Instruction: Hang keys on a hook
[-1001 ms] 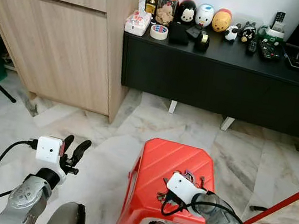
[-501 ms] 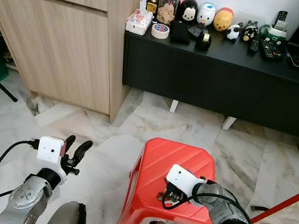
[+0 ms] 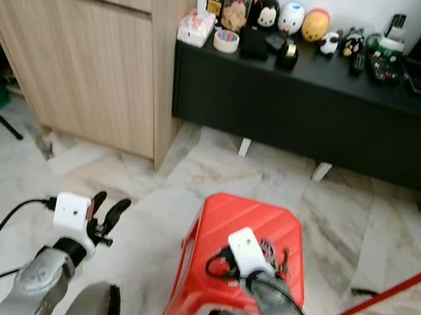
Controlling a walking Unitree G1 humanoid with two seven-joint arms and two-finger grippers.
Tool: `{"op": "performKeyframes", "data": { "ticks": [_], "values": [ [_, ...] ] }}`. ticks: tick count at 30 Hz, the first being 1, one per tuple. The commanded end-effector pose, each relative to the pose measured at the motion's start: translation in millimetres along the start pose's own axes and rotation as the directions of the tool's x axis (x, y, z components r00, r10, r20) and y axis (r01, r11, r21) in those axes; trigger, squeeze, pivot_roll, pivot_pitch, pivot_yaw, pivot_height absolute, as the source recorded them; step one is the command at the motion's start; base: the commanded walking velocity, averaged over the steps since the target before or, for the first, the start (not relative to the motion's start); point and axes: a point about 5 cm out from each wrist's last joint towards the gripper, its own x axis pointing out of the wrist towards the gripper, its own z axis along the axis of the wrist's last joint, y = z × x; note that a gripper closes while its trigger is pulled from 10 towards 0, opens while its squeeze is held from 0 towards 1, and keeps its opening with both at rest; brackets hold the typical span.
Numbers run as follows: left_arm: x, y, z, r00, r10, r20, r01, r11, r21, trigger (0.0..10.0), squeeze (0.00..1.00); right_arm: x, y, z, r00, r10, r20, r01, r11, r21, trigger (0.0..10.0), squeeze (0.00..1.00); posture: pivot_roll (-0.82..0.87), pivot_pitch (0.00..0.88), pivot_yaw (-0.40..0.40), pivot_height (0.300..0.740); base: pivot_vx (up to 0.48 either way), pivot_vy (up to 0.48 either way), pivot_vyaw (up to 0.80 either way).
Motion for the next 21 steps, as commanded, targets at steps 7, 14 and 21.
{"op": "performKeyframes", "data": {
  "ticks": [7,14,21],
  "values": [
    [0.0,-3.6,-1,1.0,-0.005,0.002,0.005,1.0,0.012,10.0,0.0,-10.9,-18.2,-1,0.981,-0.196,0.002,0.196,0.979,0.058,10.0,0.0,0.06,0.104,-0.108,0.614,0.0,0.0,0.0],
    [0.5,-3.8,-1,1.0,-0.005,0.004,0.005,1.0,0.013,10.0,0.0,-9.6,-8.9,0,0.99,-0.138,0.023,0.135,0.984,0.113,10.0,0.0,0.07,0.106,-0.108,0.614,0.0,0.0,0.0],
    [0.1,-2.9,0,1.0,0.0,0.004,0.0,1.0,0.015,10.0,0.0,-6.0,-6.6,-2,0.992,-0.128,-0.001,0.128,0.986,0.108,10.0,0.0,0.07,0.106,-0.108,0.614,0.0,0.0,0.0]
  ]
}}
